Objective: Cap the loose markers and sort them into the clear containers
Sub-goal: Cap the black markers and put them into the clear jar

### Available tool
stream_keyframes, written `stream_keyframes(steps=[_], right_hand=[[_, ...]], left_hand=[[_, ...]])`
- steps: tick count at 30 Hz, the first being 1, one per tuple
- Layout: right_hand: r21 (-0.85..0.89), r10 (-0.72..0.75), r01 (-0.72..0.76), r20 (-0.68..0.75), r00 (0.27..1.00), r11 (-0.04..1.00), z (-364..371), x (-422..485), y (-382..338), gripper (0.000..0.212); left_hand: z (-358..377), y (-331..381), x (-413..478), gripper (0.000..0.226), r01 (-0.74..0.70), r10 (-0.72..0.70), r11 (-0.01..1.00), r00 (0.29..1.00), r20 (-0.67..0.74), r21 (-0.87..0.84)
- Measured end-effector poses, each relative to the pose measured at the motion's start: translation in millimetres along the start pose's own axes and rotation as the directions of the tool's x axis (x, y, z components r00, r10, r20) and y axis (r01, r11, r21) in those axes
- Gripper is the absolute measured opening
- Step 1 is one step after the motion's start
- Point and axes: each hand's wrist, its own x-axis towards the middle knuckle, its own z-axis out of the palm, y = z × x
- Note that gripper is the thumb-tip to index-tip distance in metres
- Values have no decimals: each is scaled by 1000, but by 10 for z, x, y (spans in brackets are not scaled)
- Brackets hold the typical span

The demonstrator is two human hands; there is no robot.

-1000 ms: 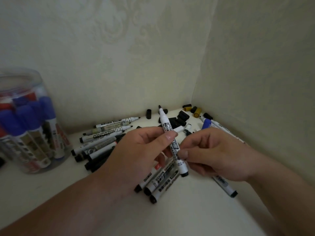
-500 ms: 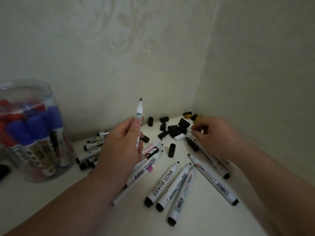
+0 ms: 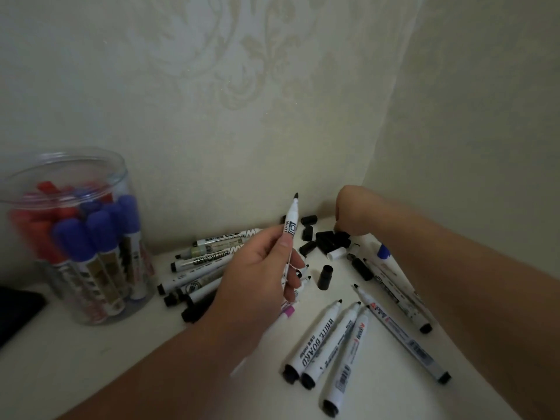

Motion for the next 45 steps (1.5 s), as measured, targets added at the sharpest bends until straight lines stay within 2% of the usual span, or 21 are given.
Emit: stream_keyframes(steps=[2,4,6,8,9,10,12,13,15,18,20,24,30,34,39,45], right_hand=[[21,-1,1,12,1000,1000,-2,-10,-26,16],[98,-17,15,20,1000,995,22,-10,-15,20],[252,3,5,-31,1000,968,0,-60,34,22],[435,50,17,-141,989,900,-104,-232,84,19],[560,82,37,-186,979,827,-160,-346,113,16],[711,103,64,-190,976,700,-216,-500,131,12],[941,44,101,-122,992,322,-298,-876,182,8],[973,8,118,-122,993,198,-312,-1047,216,8],[987,-2,149,-149,989,57,-256,-1317,280,14],[963,6,157,-159,987,-219,-89,-1553,317,30],[935,-14,160,-173,985,-315,-3,-1620,309,35],[924,-25,213,-232,972,-317,51,-1605,365,34],[931,-46,241,-263,964,-273,88,-1570,386,15],[935,-80,270,-294,952,-229,79,-1577,404,14],[927,-94,323,-345,934,-192,98,-1578,405,15],[896,-37,387,-404,914,-219,93,-1570,424,22]], left_hand=[[20,12,-16,25,-6,6,1000,1000,4,12],[28,28,-25,25,-2,2,1000,1000,2,30],[20,39,-31,25,-3,3,1000,1000,1,30],[5,50,-40,25,-17,16,999,1000,12,36],[2,54,-50,25,-29,28,998,999,23,49],[8,57,-57,25,-45,42,997,998,39,63],[28,56,-78,23,-85,79,992,995,64,91],[37,52,-88,22,-108,101,987,992,72,115],[43,37,-111,20,-159,142,969,985,102,188],[52,21,-159,26,-210,182,940,975,128,270],[63,20,-181,33,-240,202,914,968,147,326],[39,-8,-168,31,-265,198,863,961,194,429],[48,9,-181,32,-253,188,873,963,192,417],[46,28,-178,37,-251,187,882,963,193,399],[52,41,-181,31,-245,179,874,965,191,419],[41,55,-188,40,-250,187,875,964,187,415]])
